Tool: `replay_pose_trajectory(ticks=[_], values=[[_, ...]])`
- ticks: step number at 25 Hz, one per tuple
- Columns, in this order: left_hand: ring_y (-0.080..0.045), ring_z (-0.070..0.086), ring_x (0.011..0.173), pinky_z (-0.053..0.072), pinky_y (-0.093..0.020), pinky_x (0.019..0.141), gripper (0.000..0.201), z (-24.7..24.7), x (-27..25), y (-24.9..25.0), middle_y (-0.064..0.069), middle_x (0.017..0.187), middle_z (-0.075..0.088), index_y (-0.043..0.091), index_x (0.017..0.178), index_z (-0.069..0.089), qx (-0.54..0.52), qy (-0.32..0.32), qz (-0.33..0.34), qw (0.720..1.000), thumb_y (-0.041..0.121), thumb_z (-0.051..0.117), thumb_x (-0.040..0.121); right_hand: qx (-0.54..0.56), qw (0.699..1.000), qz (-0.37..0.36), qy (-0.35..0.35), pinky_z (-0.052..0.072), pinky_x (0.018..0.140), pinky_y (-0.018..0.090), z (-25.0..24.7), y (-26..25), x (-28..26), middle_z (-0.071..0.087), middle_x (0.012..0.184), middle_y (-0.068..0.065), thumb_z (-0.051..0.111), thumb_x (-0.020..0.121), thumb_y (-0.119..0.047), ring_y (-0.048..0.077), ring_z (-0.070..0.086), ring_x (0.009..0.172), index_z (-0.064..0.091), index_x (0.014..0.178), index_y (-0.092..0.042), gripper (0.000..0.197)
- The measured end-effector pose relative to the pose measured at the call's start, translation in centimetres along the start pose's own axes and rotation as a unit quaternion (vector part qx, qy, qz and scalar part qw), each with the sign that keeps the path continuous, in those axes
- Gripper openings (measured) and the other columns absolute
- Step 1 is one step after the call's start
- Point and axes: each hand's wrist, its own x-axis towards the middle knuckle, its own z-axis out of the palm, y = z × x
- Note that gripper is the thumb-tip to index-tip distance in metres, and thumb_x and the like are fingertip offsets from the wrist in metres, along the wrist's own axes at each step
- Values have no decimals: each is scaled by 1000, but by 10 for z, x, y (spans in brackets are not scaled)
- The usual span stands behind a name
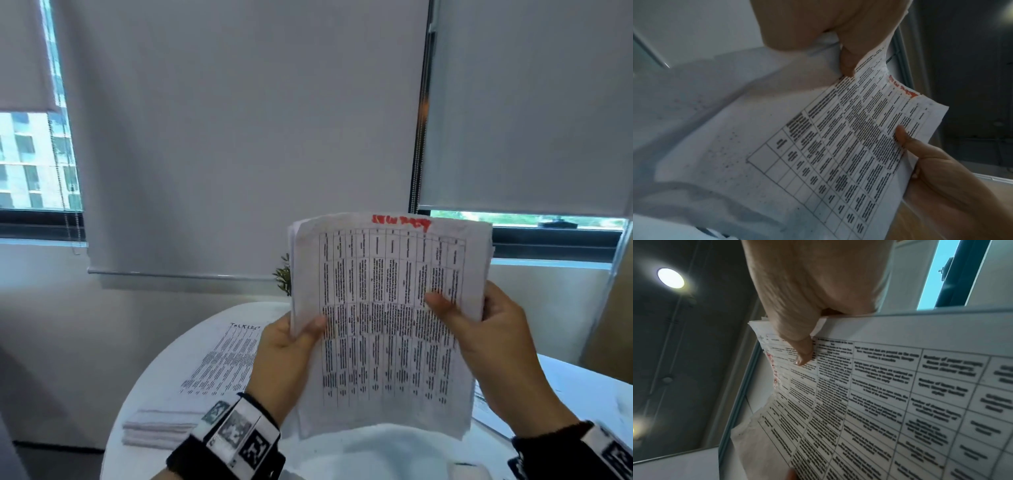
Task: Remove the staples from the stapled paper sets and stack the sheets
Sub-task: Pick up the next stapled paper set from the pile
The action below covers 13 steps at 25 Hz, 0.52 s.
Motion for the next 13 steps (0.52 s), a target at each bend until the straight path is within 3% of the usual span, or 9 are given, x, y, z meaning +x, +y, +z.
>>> replay_pose_trajectory(ticks=[3,5,8,10,13], values=[[-18,73,91,58,-34,81,22,-2,-7,-6,-2,96,77,14,105,72,7,-38,2,999,26,69,86,-5,1000,24,-17,56,82,41,-6,4,-10,76,93,-11,78,67,-47,10,72,84,71,99,-30,38],[-21,72,95,55,-45,90,39,-6,-13,-21,-2,100,76,18,106,73,31,-71,-36,996,41,79,75,5,996,80,-42,55,88,49,-12,17,-22,76,95,-5,85,57,-58,18,73,89,73,101,-28,55],[-26,71,94,54,-51,90,51,-5,-20,-35,-6,99,75,17,103,73,47,-99,-96,989,48,78,63,15,985,149,-81,50,96,53,-16,32,-35,76,100,0,85,53,-58,22,72,96,76,102,-25,60],[-29,71,91,56,-50,87,50,-3,-17,-33,-8,95,75,16,98,74,51,-97,-100,989,48,79,60,17,983,159,-90,49,97,53,-19,31,-34,76,99,1,85,63,-50,22,72,95,76,100,-22,48],[-31,71,88,59,-45,81,53,-7,-9,-32,-11,93,75,12,98,74,48,-104,-99,988,49,79,59,44,980,161,-105,49,98,52,-28,26,-31,76,102,3,86,61,-49,22,72,98,76,102,-20,51]])
